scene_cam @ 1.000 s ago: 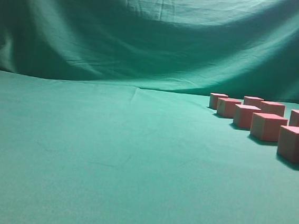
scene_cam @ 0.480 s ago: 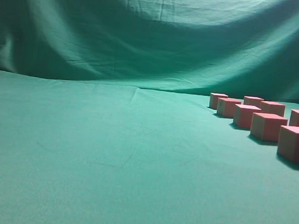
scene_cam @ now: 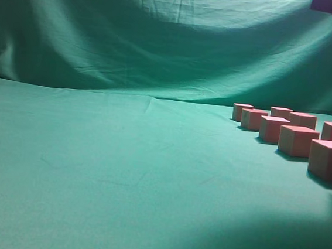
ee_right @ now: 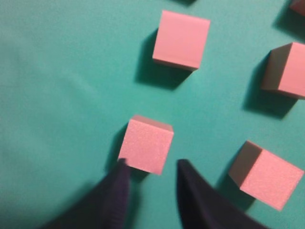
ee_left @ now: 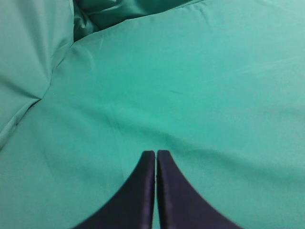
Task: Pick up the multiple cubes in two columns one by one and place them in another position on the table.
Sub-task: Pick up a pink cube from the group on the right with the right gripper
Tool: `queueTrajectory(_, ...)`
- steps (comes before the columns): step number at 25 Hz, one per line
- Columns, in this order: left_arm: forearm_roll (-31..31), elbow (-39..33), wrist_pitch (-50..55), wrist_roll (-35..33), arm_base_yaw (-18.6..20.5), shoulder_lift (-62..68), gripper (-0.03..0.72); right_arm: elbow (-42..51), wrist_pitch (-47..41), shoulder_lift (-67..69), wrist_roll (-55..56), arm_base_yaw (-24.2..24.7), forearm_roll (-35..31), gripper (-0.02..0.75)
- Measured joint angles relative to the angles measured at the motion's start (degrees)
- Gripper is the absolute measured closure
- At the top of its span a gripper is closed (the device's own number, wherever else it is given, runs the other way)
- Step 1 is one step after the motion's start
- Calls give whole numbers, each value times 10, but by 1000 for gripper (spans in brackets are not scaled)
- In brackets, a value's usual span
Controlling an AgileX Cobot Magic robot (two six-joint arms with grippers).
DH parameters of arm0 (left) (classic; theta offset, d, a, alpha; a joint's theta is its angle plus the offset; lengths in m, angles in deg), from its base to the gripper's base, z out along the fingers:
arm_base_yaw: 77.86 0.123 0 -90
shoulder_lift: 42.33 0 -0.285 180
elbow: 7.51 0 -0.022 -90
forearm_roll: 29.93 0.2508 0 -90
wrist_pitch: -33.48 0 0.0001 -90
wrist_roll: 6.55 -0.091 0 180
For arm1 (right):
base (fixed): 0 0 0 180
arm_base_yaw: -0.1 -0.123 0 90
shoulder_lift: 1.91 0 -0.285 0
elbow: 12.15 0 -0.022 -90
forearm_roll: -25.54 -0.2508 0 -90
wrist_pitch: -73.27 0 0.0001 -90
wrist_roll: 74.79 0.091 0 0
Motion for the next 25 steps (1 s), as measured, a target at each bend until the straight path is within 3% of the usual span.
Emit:
queueTrajectory(5, 0, 0, 0, 0, 0, 0, 688, 0, 16, 1, -1, 0, -1, 243)
queueTrajectory(7, 0, 0, 0, 0, 0, 0, 688, 0, 31, 4, -1, 0, -1, 183)
queueTrajectory(19, 0, 0, 0, 0, 0, 0, 688, -1, 81, 101, -7, 0, -25, 197)
queueTrajectory(25, 0, 0, 0, 0, 0, 0, 688, -1, 85, 117, -18, 0, -25, 493)
